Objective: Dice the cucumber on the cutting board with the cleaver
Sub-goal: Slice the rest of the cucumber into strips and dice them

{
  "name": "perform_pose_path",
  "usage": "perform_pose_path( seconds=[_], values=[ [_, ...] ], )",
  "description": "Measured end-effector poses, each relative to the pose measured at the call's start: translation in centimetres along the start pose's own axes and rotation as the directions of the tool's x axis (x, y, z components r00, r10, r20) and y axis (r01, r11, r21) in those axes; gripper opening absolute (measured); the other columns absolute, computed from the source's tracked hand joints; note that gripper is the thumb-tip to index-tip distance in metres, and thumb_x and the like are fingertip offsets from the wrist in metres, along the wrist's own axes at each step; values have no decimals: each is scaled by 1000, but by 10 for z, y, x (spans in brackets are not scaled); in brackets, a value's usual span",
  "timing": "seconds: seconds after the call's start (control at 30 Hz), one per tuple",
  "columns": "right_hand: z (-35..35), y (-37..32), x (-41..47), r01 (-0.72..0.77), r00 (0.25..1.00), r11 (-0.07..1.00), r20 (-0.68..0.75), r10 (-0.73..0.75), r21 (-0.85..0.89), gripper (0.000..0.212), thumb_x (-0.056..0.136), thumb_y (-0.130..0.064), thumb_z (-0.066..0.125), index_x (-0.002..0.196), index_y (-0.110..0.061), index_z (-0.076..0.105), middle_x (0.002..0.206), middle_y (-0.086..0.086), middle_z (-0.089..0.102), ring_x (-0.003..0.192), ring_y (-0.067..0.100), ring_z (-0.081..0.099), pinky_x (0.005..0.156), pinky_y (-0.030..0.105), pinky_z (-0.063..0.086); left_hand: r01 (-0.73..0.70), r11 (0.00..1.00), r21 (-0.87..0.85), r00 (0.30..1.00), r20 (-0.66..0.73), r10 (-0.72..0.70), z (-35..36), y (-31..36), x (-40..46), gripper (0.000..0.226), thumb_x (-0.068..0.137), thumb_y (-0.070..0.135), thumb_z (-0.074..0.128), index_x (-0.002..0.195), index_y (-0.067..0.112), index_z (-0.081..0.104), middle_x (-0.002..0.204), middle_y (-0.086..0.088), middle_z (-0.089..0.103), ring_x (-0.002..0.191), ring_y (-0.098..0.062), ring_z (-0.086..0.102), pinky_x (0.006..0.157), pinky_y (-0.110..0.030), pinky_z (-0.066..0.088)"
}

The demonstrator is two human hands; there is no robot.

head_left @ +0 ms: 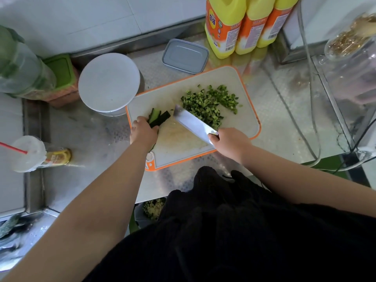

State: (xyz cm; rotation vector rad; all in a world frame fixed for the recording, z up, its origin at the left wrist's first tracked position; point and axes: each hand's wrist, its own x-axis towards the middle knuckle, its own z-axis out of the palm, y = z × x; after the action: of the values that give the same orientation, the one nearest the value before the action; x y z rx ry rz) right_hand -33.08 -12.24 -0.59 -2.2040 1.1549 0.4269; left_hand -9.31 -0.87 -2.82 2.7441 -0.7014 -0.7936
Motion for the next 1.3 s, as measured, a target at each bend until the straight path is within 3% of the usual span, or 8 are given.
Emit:
perform_pose_path(
  seconds=[0.27,0.47,0.7,0.87,0.97,1.1,1.2,1.3],
  values=[
    [2,-8,-1,40,997,998,67,-37,-46,47,98,-42,36,62,-13,39,58,2,41,51,17,39,48,28,26,49,997,65,998,-40,-46,6,8,-10,60,91,39,58,136,6,35,136,-17,35,128,-36,35,102,-48,36],
    [-8,-10,18,-79,997,996,11,78,34,49,99,-43,36,63,-11,44,55,4,46,49,20,44,46,26,30,-4,971,239,998,-61,19,9,18,-15,69,92,48,57,137,2,33,133,-16,36,126,-35,36,95,-45,42],
    [-21,-11,6,-30,995,996,-97,38,88,42,97,-48,38,75,-12,43,62,1,46,53,18,44,53,29,35,-39,998,46,986,-161,46,10,10,-27,54,99,35,46,144,10,30,144,-13,32,131,-33,31,104,-47,35],
    [-29,-3,-17,127,924,985,-346,-161,-118,38,97,-47,38,95,-10,43,61,1,54,51,25,54,49,30,41,-342,891,-298,837,-528,144,10,16,-53,47,99,15,39,146,11,39,144,-7,44,133,-24,35,109,-27,24],
    [-25,3,-21,187,897,967,-372,-240,-171,34,96,-40,43,101,-6,44,60,2,54,52,28,59,44,27,37,-528,828,-186,722,-611,323,10,28,-69,47,100,20,39,144,4,40,144,-12,45,133,-22,35,111,-22,22],
    [-15,8,-25,190,915,976,-341,-214,-103,34,94,-35,48,106,-4,40,71,5,56,65,31,62,50,29,33,-669,689,279,635,-268,724,21,51,-88,53,100,40,32,149,21,34,157,-6,27,144,-29,23,117,-42,14],
    [-9,6,-28,196,925,977,-317,-211,-80,38,94,-33,49,113,-3,39,85,12,63,77,33,63,55,31,38,-698,575,426,667,93,739,27,75,-92,52,99,53,15,150,44,17,162,5,-2,148,-28,-2,117,-49,-5],
    [-11,10,-31,189,922,978,-326,-206,-84,37,93,-28,49,119,-3,39,97,16,63,84,35,63,58,30,33,-734,461,499,626,235,744,33,90,-84,50,99,53,6,149,49,9,161,10,-15,147,-29,-11,114,-53,-12]
  ],
)
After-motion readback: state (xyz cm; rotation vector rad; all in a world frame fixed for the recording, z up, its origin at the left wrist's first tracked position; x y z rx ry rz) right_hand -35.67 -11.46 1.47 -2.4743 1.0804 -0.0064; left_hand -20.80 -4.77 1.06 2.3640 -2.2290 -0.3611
